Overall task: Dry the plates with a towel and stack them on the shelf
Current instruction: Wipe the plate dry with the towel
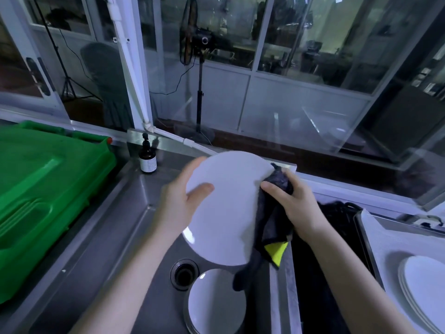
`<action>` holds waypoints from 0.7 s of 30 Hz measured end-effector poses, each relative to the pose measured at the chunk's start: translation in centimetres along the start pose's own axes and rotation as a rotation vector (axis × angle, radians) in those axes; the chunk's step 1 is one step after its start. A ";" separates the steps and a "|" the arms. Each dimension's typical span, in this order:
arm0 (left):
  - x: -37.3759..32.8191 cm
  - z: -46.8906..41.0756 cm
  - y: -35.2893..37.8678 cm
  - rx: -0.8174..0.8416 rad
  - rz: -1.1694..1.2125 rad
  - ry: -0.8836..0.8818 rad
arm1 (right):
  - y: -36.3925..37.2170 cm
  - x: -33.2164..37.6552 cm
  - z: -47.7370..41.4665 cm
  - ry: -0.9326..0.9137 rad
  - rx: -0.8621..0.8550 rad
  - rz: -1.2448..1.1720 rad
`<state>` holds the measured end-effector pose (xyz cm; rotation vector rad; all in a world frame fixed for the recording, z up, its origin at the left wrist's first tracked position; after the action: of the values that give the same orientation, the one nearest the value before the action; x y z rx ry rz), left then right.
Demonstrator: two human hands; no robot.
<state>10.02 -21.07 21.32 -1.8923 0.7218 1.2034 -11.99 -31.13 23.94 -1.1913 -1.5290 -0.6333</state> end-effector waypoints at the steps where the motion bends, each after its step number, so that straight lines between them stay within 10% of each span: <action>1: -0.7 -0.6 -0.2 0.098 -0.075 0.052 | 0.0 0.8 -0.6 -0.053 0.074 0.108; 5: -2.1 -1.7 0.2 0.371 -0.264 0.138 | 1.5 1.8 -1.2 -0.181 0.273 0.335; 13: 2.1 4.0 1.2 -0.179 0.293 -0.251 | 0.8 -2.3 1.9 0.139 -0.298 -0.261; 21: 1.2 2.0 0.3 0.036 0.203 -0.112 | 0.3 -1.0 1.5 0.041 -0.099 -0.108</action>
<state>9.30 -19.61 19.59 -1.7392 0.8840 1.4009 -12.38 -30.06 22.52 -1.1680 -1.5500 -0.8091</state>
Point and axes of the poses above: each hand's wrist, its own z-axis away from the middle knuckle, its own y-axis out of the palm, x = y × z, the point moved 3 cm from there along -z, towards the middle knuckle, and after that the axes turned 7 degrees about -y, right-handed, at the moved point
